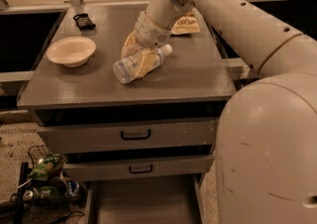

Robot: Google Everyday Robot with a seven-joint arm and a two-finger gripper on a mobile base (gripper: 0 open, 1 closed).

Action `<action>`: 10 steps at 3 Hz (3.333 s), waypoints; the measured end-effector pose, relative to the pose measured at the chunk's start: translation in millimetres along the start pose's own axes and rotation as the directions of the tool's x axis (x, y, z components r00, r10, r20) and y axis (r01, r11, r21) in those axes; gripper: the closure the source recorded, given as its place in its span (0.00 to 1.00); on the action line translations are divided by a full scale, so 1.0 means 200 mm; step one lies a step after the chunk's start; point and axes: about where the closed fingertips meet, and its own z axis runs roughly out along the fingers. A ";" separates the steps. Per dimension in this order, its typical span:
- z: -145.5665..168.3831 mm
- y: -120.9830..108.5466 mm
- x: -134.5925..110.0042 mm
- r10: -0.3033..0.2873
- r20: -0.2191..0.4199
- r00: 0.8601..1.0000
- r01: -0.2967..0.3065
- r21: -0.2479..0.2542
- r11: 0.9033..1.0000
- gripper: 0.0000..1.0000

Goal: Place blue plastic bottle into bottom drawer

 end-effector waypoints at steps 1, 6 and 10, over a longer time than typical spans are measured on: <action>0.00 0.00 0.00 0.000 0.000 1.000 0.000 0.000 1.000 1.00; -0.84 0.13 -0.49 -0.040 -0.098 0.994 0.058 0.189 0.980 1.00; -0.88 0.84 -0.60 -0.003 0.115 0.993 -0.022 0.215 0.976 1.00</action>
Offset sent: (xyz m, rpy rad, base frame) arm 0.0034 -0.0054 0.0044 -0.0119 0.0227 -0.0363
